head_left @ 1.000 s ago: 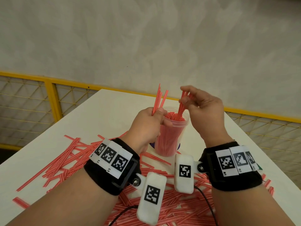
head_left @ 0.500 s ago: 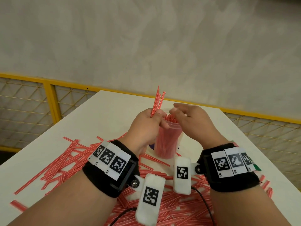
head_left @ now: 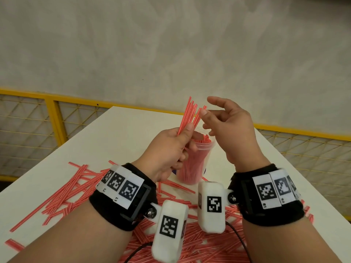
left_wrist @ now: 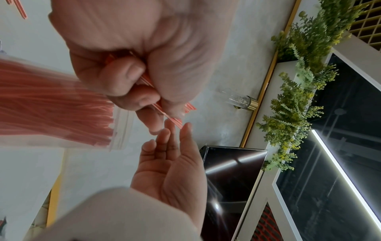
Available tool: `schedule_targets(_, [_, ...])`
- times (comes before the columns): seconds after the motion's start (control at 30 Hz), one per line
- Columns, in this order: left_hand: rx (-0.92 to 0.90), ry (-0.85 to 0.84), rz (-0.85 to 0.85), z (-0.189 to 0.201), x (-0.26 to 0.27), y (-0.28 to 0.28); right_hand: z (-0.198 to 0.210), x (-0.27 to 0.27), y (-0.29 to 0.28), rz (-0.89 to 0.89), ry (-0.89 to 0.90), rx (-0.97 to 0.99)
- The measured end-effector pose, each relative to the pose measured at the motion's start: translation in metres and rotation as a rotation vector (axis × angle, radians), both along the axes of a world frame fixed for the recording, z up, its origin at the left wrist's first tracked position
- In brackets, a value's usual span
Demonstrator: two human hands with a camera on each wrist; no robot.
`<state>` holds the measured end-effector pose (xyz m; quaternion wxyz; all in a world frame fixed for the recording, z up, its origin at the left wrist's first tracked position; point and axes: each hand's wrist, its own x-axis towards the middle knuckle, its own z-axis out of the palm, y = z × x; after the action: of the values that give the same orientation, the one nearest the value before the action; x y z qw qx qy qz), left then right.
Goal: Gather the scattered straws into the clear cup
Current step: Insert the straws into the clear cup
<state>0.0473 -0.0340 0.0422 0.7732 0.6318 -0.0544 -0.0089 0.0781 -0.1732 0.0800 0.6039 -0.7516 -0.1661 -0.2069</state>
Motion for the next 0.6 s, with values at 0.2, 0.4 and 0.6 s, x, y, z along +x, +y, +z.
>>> schedule_targets(0.2, [0.064, -0.018, -0.002, -0.0011, -0.0014, -0.0029, -0.0031, -0.0016, 0.0043, 0.109, 0.033, 0.020])
schedule_targets(0.4, [0.091, -0.028, 0.003, -0.0004, -0.0020, -0.0035, -0.0018, -0.0029, 0.0035, 0.122, 0.059, 0.060])
schedule_targets(0.6, [0.086, -0.037, 0.011, -0.0013, -0.0018, -0.0039, -0.0013, -0.0021, 0.0029, 0.142, 0.078, 0.133])
